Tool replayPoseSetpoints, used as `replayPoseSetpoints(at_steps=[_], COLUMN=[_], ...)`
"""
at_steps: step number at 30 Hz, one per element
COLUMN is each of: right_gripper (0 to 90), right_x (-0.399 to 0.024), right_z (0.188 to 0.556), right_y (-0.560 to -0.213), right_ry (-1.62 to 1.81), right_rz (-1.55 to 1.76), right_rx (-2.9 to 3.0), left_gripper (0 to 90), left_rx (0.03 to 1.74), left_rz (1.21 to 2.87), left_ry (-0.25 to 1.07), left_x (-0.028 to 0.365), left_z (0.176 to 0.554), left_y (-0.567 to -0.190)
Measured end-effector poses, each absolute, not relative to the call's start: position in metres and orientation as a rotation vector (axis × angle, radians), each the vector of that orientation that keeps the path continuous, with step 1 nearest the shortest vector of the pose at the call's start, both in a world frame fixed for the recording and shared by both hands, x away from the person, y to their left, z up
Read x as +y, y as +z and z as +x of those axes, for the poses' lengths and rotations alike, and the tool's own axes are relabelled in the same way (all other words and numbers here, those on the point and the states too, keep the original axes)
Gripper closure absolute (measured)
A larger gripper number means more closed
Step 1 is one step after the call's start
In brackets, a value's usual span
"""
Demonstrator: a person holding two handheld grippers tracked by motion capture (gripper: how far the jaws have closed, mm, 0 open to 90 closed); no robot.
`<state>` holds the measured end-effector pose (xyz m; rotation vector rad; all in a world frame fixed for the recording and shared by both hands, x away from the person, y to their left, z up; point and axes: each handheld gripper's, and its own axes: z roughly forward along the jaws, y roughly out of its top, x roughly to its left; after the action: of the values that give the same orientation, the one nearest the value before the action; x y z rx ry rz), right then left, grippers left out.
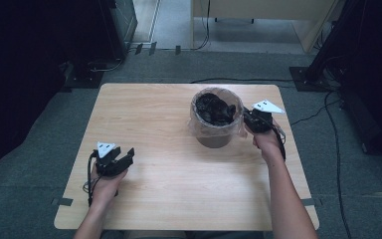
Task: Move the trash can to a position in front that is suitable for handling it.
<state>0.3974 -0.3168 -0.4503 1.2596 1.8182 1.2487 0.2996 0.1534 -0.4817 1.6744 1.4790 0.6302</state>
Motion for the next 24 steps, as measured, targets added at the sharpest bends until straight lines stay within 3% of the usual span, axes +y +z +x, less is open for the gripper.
replayPoseSetpoints(at_steps=[12,24], right_gripper=[90.0,90.0], right_x=[-0.302,-0.284], right_z=[0.394,0.39], right_y=[-0.449,-0.449], right_ry=[1.297,1.35], right_rz=[1.238,1.234], right_rx=[1.833,1.818], left_gripper=[55.1,63.4], left_rx=[1.381,1.358], left_rz=[1.661,1.646], left_ry=[0.656,0.631], left_x=[0.095,0.061], left_z=[0.334,0.367], left_y=[-0.462,-0.459])
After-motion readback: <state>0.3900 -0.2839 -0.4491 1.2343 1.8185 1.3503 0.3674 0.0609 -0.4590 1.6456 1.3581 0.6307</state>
